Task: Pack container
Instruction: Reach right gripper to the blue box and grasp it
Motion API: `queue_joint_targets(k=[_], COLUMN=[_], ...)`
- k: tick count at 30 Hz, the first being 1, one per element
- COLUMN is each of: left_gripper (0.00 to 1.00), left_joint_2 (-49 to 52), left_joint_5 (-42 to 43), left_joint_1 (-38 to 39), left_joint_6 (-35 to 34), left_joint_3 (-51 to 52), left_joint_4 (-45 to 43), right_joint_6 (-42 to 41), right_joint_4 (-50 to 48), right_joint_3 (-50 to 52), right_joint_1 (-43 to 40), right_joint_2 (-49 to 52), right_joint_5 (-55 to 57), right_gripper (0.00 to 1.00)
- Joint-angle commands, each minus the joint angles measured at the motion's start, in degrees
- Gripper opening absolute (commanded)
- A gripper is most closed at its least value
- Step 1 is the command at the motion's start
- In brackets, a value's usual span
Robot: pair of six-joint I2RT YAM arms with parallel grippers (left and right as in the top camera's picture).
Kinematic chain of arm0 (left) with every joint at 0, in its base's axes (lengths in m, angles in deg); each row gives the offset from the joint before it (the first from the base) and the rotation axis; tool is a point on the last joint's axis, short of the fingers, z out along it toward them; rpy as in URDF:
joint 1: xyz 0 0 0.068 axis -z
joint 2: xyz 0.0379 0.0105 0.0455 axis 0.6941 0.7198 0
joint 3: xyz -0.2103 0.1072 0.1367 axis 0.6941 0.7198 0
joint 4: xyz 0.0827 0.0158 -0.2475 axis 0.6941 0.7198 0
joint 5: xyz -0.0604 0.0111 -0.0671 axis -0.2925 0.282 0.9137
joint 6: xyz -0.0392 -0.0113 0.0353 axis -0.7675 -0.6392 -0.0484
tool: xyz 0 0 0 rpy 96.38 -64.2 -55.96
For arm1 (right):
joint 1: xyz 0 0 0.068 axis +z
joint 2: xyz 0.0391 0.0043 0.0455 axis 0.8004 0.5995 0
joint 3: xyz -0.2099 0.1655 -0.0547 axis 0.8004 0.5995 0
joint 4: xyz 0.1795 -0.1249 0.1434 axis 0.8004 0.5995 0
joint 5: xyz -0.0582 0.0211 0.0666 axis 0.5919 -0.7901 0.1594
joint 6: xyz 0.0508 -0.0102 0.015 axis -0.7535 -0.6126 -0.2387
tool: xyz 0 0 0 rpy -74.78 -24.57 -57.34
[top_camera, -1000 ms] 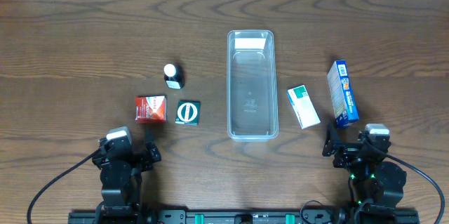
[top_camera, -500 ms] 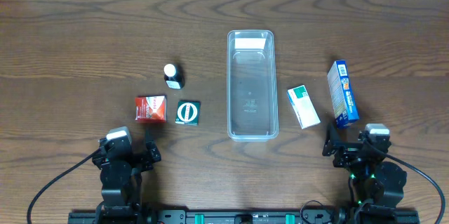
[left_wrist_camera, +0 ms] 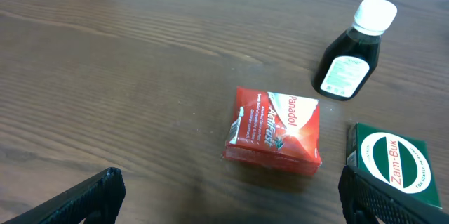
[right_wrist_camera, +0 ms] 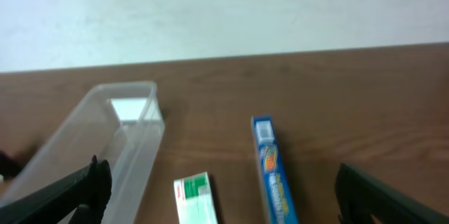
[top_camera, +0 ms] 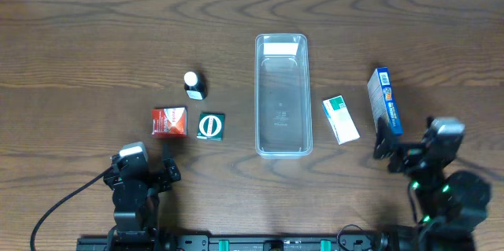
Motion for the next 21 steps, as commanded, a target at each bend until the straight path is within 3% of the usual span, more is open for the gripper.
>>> queue_joint_targets(k=[1,9,21], left_gripper=[0.98,0.98,0.98], left_joint_2=[-0.3,-0.3,-0.3], left_joint_5=[-0.2,-0.2,-0.2], left_joint_1=[-0.2,-0.2,-0.2], left_joint_6=[-0.3,-0.3,-0.3], left_joint_3=[1.0,1.0,1.0], left_joint_4=[-0.1,-0.1,-0.1], right_joint_6=[0.2,3.8,10.6], right_joint_4=[5.0,17.2,17.1], right_joint_3=[-10.9,-31.1,-36.5], right_joint_1=[0.3,0.2,-0.4], right_joint_2=[12.9,40.5,67.9], right_joint_5=[3.0,-0.9,4.6], right_gripper=[0.99,0.99,0.98])
